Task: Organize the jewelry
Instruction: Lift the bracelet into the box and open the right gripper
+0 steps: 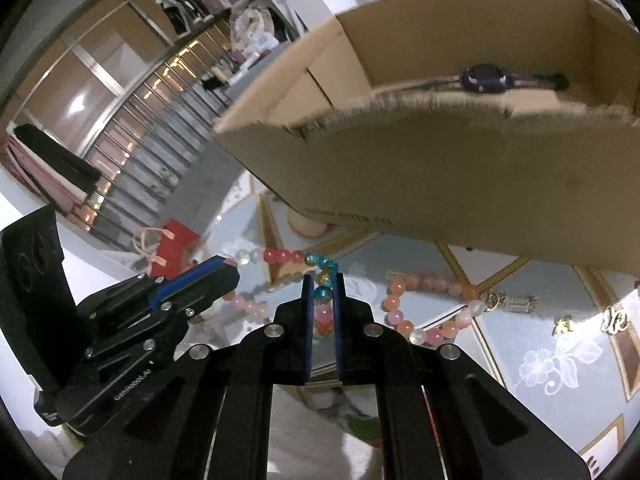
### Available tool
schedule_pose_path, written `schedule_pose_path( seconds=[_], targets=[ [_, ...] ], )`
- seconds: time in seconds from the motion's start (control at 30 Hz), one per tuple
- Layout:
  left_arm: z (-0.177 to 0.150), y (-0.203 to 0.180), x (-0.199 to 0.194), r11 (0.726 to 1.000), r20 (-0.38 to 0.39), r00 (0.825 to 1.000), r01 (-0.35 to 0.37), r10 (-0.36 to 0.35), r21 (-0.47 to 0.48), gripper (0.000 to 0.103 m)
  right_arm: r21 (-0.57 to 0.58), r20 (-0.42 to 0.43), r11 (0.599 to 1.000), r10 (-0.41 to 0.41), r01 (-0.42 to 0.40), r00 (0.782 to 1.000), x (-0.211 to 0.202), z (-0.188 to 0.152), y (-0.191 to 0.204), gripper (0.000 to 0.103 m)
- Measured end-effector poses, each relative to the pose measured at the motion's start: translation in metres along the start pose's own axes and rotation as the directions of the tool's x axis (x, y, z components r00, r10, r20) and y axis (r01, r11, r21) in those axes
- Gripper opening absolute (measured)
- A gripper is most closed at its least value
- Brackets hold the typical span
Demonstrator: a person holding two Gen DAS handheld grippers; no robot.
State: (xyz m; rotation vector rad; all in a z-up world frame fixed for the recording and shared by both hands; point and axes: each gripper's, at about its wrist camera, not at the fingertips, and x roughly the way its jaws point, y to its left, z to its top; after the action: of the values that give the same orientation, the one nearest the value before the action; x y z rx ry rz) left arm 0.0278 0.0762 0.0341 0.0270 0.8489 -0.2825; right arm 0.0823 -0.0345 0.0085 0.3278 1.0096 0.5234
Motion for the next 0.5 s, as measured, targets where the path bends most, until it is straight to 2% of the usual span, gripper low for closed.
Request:
schedule_pose_path(
  seconds=[0.13,0.3,0.43,0.5],
  targets=[
    [0.016,-0.009,-0.026,0.999,0.051,0.998,0.025,-0.026,0.030,0.009,-0.014,0.044,0.999,0.037,-0.036,0.998,-0.022,0.007,0.009,0.007],
    [0.054,-0.024,-0.063,0.992,0.172,0.984,0.020,-0.041,0.126,0.009,-0.111,0.159,0.993,0.042,-0.024,0.986,-0.064,0.034,0.031,0.007],
    [0.094,-0.030,-0.064,0.984,0.216,0.975,0.021,-0.060,0.179,0.009,-0.109,0.186,0.993,0.058,-0.038,0.981,-0.080,0.070,0.021,0.007],
    [0.115,-0.030,-0.050,0.981,0.200,0.978,0.018,-0.058,0.195,0.009,-0.093,0.172,0.995,0.037,-0.021,0.984,-0.074,0.096,0.011,0.007]
  ],
)
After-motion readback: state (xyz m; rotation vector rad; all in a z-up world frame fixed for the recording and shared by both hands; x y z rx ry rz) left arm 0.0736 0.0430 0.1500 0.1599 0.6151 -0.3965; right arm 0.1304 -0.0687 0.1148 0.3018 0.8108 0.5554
